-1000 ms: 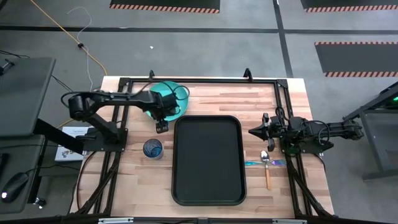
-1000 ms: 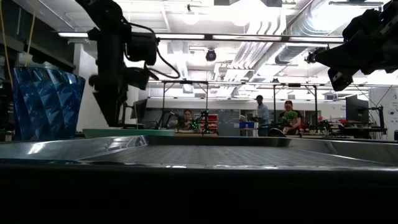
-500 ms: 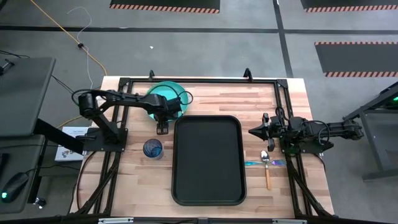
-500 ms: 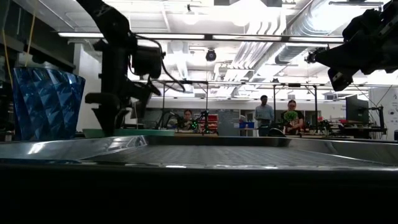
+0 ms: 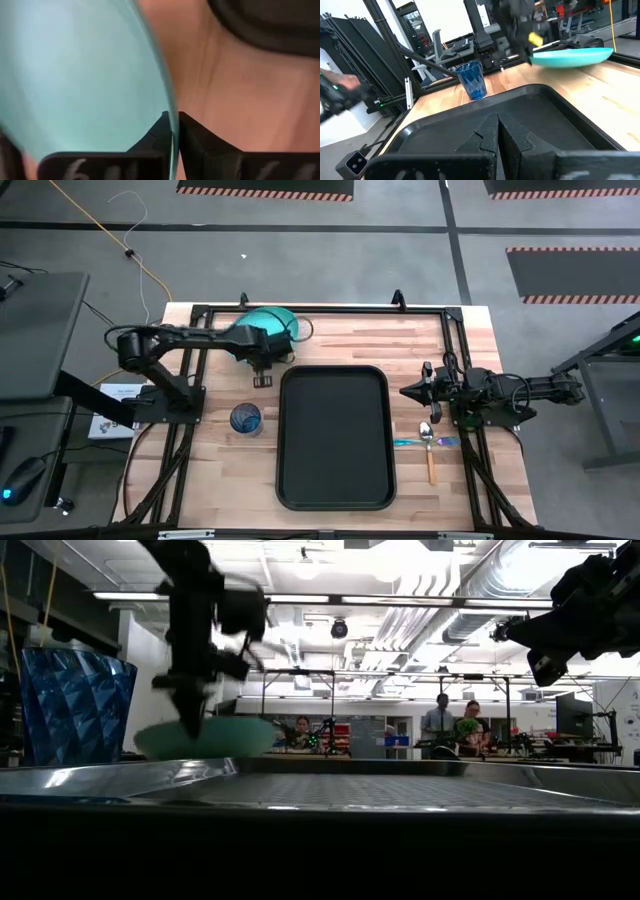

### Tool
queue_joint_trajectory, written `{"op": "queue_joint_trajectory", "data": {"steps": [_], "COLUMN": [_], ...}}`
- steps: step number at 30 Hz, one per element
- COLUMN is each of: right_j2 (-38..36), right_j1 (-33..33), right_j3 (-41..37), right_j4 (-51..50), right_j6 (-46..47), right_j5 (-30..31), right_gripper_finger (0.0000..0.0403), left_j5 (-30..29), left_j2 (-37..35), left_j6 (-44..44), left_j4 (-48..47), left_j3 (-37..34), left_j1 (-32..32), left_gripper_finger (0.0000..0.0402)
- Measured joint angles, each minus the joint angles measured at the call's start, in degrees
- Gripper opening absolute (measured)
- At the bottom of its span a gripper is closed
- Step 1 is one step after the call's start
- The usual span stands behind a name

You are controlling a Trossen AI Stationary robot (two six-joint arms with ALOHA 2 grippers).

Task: Pick and place plate/cup/fork/spoon on tray
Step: Put the blue plate into the black tray

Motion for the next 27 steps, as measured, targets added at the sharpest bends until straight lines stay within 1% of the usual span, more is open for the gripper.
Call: {"op": "queue_joint_trajectory", "data": {"steps": [3,6,10,14,19,24,27], "right_j2": [0.00,0.00,0.00,0.00,0.04,0.02,0.02], "right_j1": [-0.01,-0.01,0.00,-0.02,-0.02,-0.01,0.00], "right_j3": [-0.02,-0.01,-0.01,0.00,0.00,-0.02,-0.01], "right_j4": [-0.02,-0.01,-0.01,0.00,-0.02,-0.02,-0.02], "right_j6": [0.00,0.00,0.00,0.00,0.00,0.00,0.00], "right_j5": [0.00,-0.02,-0.04,-0.04,-0.24,-0.24,-0.23], "right_gripper_finger": [0.0000,0.0000,0.0000,0.0000,0.0000,0.0000,0.0000], "left_j5": [-0.03,-0.28,-0.24,-0.32,-0.05,0.16,1.74], "left_j2": [-2.60,-3.42,-1.97,1.32,6.82,13.73,16.94], "left_j6": [-0.65,-0.59,-0.17,-0.62,-3.11,-3.56,-3.05], "left_j4": [-3.39,-6.26,-8.54,-11.09,-11.14,-11.28,-10.02], "left_j3": [7.20,15.67,26.69,34.50,39.58,41.13,41.48], "left_j1": [-0.31,-3.40,-10.11,-18.54,-28.52,-36.57,-40.03], "left_gripper_finger": [0.0005,0.0004,0.0003,0.0003,0.0002,0.0002,0.0002]}}
